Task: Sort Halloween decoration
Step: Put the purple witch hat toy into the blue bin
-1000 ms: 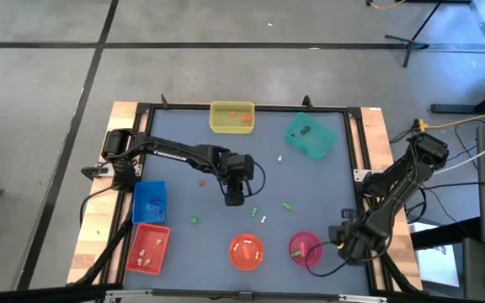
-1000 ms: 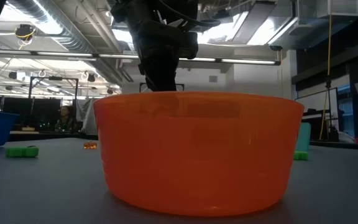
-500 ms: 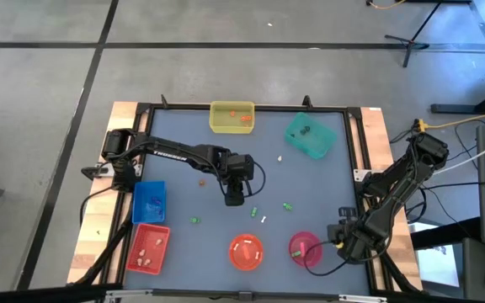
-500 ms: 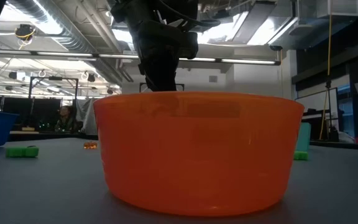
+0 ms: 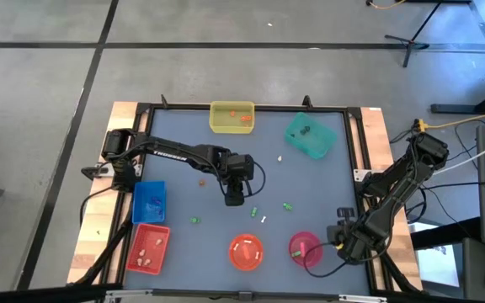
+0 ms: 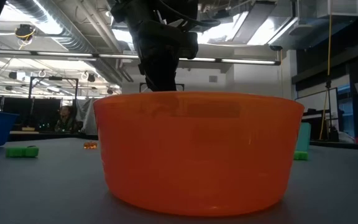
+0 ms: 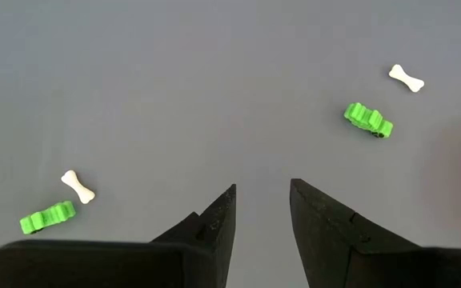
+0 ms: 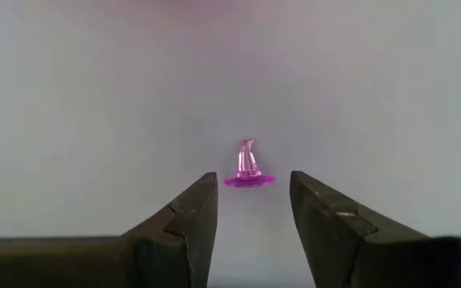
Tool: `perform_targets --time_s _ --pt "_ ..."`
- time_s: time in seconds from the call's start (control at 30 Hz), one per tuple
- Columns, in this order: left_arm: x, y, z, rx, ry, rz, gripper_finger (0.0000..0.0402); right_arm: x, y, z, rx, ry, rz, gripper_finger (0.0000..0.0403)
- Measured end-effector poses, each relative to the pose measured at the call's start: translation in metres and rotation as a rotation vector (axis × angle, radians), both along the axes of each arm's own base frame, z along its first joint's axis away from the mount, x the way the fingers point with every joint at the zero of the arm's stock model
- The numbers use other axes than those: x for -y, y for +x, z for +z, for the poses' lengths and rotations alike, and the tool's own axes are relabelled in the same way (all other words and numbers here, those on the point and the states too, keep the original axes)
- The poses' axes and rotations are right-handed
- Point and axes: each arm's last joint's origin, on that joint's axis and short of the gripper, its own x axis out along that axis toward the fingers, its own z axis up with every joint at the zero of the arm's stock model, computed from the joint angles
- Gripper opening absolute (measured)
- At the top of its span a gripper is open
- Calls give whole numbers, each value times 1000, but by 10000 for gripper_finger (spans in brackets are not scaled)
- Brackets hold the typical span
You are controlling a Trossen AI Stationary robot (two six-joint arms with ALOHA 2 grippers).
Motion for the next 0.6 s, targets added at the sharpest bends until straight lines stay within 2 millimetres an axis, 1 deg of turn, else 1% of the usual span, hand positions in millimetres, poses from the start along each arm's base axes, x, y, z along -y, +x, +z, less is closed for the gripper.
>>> perform_targets --time_s 0.43,0.6 --pt "0 0 0 0 0 0 104 0 0 0 11 -4 -1 159" --pt "0 0 0 0 0 0 104 3 -2 -12 4 21 0 159"
